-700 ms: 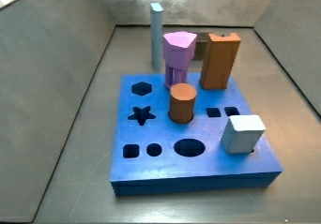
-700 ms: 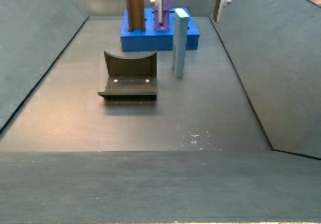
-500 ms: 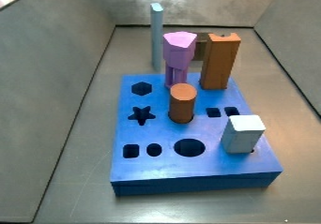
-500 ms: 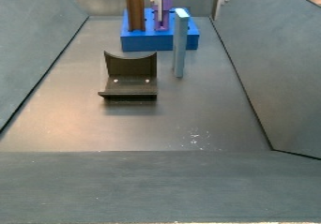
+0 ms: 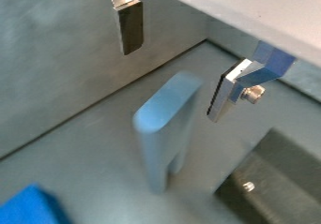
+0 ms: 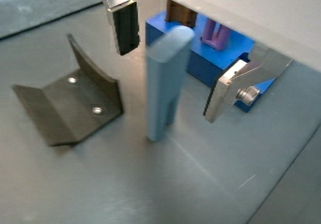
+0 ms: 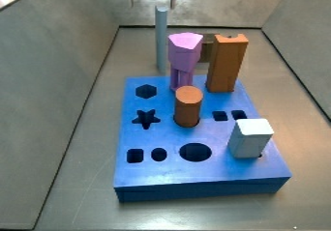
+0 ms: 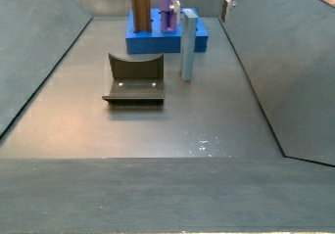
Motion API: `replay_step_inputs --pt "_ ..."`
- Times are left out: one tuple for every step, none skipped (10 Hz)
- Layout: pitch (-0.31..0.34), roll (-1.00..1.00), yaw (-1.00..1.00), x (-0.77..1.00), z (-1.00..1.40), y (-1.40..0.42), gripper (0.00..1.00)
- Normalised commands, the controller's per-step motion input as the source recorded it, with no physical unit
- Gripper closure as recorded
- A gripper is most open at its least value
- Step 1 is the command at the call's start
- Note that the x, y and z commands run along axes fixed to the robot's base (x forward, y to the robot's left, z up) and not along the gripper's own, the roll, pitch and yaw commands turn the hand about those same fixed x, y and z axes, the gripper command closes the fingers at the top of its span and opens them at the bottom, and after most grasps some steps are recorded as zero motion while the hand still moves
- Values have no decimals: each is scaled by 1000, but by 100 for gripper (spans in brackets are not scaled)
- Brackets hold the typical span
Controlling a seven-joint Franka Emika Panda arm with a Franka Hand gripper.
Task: Pick up the square-circle object. Move up. Rotate the square-circle object. Move to above the board. Insert the square-circle object.
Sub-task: Pick up the square-circle object.
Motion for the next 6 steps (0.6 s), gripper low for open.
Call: replay_step_inputs --pt "67 -13 426 14 -500 -460 0" --pt "64 -14 277 80 -440 -329 0" --pt "0 -23 123 0 -283 -43 0" --pt "0 -57 23 0 -140 0 0" --pt "0 0 0 0 0 0 0" --pt "0 0 0 0 0 0 100"
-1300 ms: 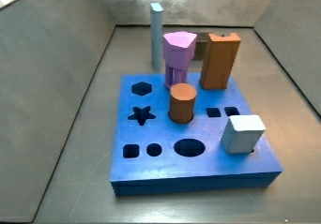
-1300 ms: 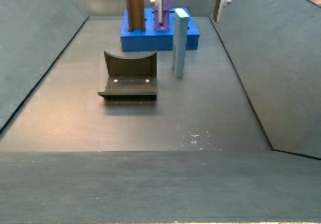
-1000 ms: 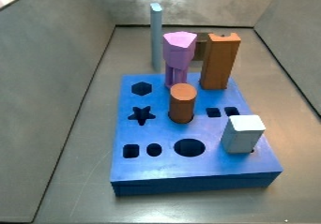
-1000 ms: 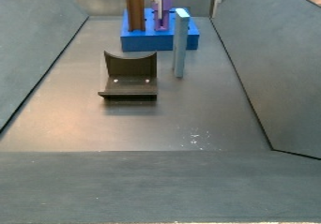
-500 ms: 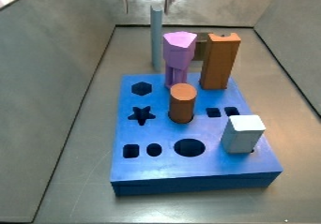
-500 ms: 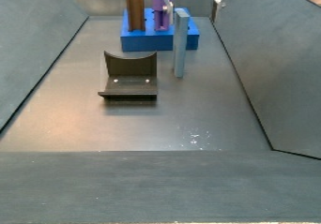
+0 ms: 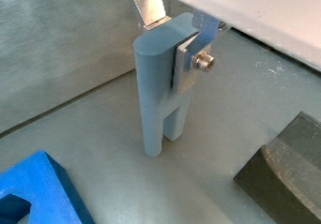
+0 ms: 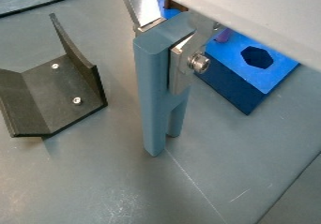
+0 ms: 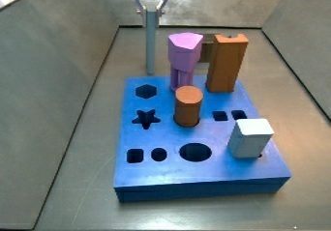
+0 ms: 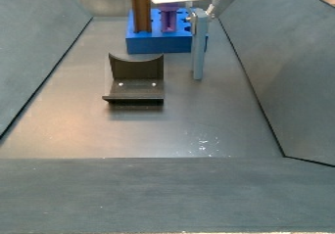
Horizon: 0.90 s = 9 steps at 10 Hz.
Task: Pick up the square-circle object. Move up. Rotate the square-circle object. Move to above the board. Insert the square-circle object.
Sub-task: Pick up the square-circle object.
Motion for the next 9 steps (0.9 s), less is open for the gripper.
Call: replay_step_inputs --pt "0 0 0 0 0 0 100" --pt "0 0 0 0 0 0 100" --pt "0 0 0 0 0 0 100" --pt "0 0 0 0 0 0 100" --pt "0 0 0 0 0 0 100" --pt "0 0 0 0 0 0 100" --pt "0 0 0 0 0 0 100" --pt "0 0 0 0 0 0 100" --pt "0 0 0 0 0 0 100"
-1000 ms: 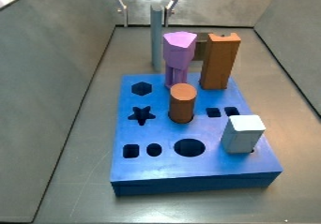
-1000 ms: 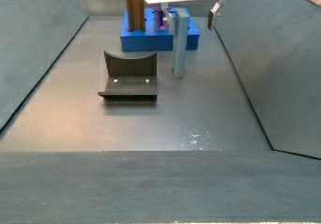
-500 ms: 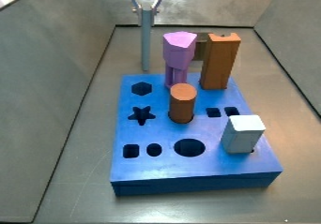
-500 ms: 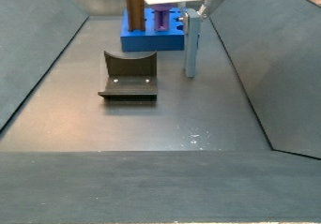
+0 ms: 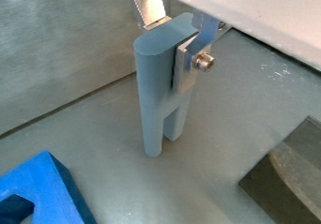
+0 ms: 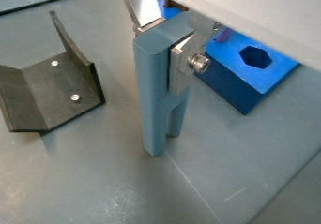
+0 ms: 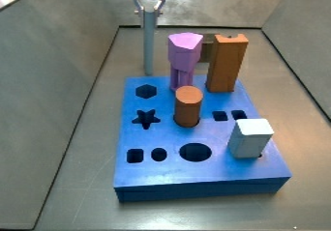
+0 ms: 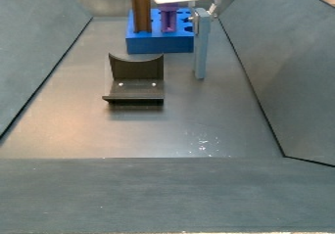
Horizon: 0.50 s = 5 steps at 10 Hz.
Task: Pick up the square-circle object. Move up. Rotate the square-circle object. Move to above the board. Insert the square-circle object.
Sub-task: Pick up the square-circle object, then move up.
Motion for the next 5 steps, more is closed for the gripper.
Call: replay_step_inputs --pt "0 0 0 0 0 0 100" --pt "0 0 0 0 833 0 100" --pt "0 -1 25 18 812 7 100" --pt "21 -2 27 17 706 9 100" --pt "47 -5 25 15 443 5 100"
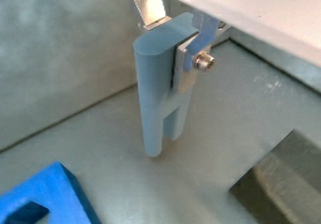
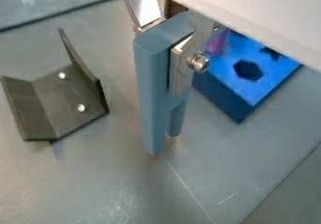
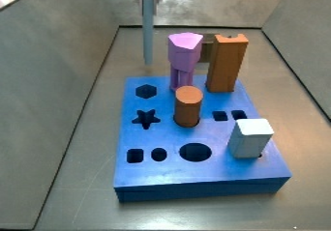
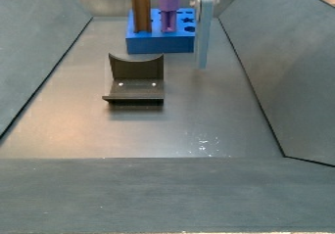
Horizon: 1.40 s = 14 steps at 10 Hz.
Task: Pick up the square-circle object. Move up. Rotate the square-circle object. Move to above the board. Insert the square-circle object.
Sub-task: Move up, then rotate the square-circle object.
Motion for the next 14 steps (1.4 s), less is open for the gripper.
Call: replay_step_inputs --pt "57 -7 24 17 327 3 100" --pt "0 0 0 -133 1000 838 100" --pt "10 -10 -16 -157 1000 877 100" --pt "-2 -15 -37 -130 908 707 100" --pt "-4 -9 -36 -86 753 500 100" --pt "12 2 -32 -49 581 292 100" --pt "53 18 -25 -9 335 81 100" --pt "-24 26 -222 0 0 0 100" --pt "-14 20 -207 24 -151 -5 100" --pt "-33 7 -449 41 0 38 100" --pt "-31 3 -364 25 43 41 100" --pt "-21 2 -229 17 33 36 100" --pt "-14 2 -315 0 0 0 100" --pt "-11 2 -256 -1 -6 -4 100"
